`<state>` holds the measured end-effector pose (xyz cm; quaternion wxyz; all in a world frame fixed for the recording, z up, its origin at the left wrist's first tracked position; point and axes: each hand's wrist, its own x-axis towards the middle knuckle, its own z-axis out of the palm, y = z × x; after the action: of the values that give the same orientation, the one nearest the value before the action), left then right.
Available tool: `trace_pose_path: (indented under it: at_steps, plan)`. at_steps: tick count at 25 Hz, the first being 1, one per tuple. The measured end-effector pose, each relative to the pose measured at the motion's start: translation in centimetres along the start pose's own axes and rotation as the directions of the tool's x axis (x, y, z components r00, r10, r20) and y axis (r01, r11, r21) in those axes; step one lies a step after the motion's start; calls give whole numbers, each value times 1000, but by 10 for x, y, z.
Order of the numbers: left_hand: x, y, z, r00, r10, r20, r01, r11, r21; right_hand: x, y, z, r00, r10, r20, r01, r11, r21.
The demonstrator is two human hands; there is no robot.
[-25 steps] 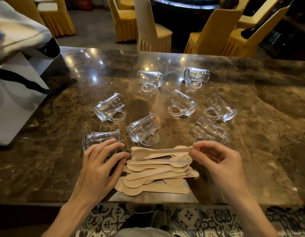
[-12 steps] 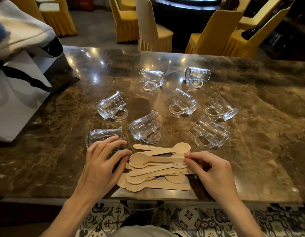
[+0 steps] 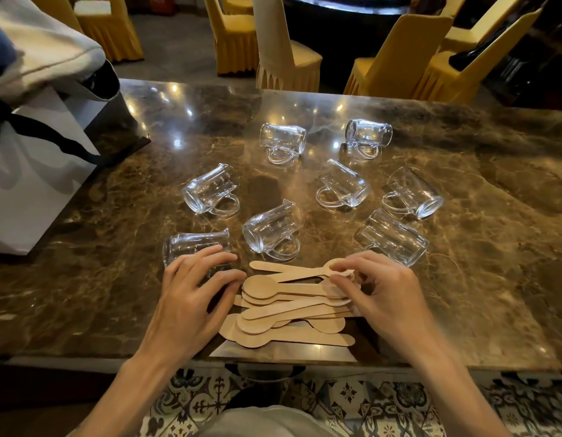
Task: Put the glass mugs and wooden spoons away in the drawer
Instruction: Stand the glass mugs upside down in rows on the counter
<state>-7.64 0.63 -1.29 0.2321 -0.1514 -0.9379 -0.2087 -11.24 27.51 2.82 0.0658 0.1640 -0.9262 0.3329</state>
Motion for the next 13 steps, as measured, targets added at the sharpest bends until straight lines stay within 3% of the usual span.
trace_pose_path:
  at_steps: [5, 8, 13]
  plan:
    - [3, -6, -14, 996, -55, -63, 48, 992, -115, 44, -24, 4, 978, -135, 159, 155, 980, -124]
    - [5, -13, -24, 980, -179, -83, 163, 972, -168, 68, -34, 13, 952, -200, 232, 245, 951, -188]
    - [3, -33, -34, 933, -360, 0, 340, 880, -333, 97, -42, 30, 909, -230, 348, 329, 907, -261]
